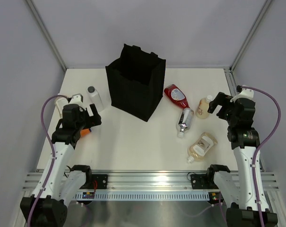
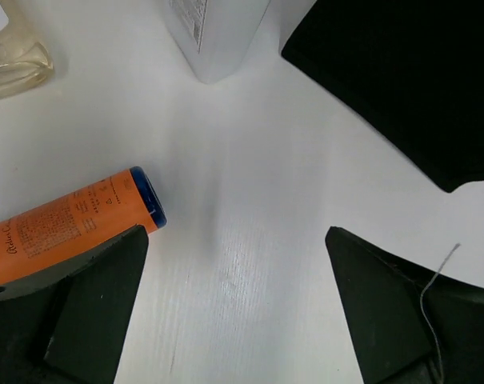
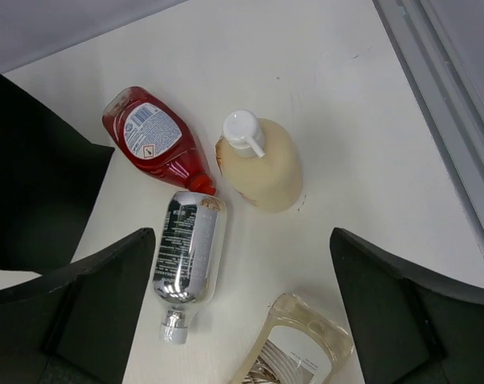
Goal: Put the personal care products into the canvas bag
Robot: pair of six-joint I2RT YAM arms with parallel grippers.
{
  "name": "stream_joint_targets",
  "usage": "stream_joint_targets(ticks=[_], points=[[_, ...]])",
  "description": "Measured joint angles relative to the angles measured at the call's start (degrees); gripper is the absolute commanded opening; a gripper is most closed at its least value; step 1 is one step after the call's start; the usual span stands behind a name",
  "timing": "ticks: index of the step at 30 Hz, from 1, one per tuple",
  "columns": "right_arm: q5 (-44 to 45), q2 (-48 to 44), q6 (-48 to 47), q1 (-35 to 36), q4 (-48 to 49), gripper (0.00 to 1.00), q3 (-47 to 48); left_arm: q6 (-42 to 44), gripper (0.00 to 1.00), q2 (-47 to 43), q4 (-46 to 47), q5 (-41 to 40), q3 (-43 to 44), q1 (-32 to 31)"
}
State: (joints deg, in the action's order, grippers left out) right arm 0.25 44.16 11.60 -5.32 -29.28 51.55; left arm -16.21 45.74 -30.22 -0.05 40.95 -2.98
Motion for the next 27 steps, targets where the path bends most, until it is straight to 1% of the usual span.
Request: stream_joint_targets(ticks=[2, 5, 8, 12, 15, 19, 27], points=[[-1.8, 0.0, -0.7, 0.0, 0.8, 0.99, -0.5, 0.3, 0.99, 2.5, 0.5, -0.1, 0.3, 0.0], [-8.8, 0.0, -6.6, -0.1, 1.5, 0.99, -1.0, 1.1, 0.99, 6.7, 1.7, -0.8, 1.5, 0.0], [-21.2, 1.9, -18.9, -0.2, -1.0, 0.99, -0.8, 1.8, 0.99, 12.3, 3.2, -1.7, 4.3, 0.0], [-33.1, 6.9, -31.4, -0.1, -7.1, 0.99, 0.7, 2.9, 0.99, 19.0, 5.6, -2.0, 8.2, 0.0], [-38.6, 8.1, -35.3, -0.1, -8.1, 0.99, 0.3, 3.5, 0.99, 22.8, 7.0, -2.5, 11.0, 0.0], [-45.0, 6.1, -38.3, -0.1, -7.6, 0.99, -0.9, 4.7, 0.99, 25.3, 9.2, -3.7, 12.7, 0.0], [-50.6, 3.0, -41.6, -0.1, -5.9, 1.00, -4.6, 4.7, 0.99, 29.9, 14.0, -7.1, 12.8, 0.0]])
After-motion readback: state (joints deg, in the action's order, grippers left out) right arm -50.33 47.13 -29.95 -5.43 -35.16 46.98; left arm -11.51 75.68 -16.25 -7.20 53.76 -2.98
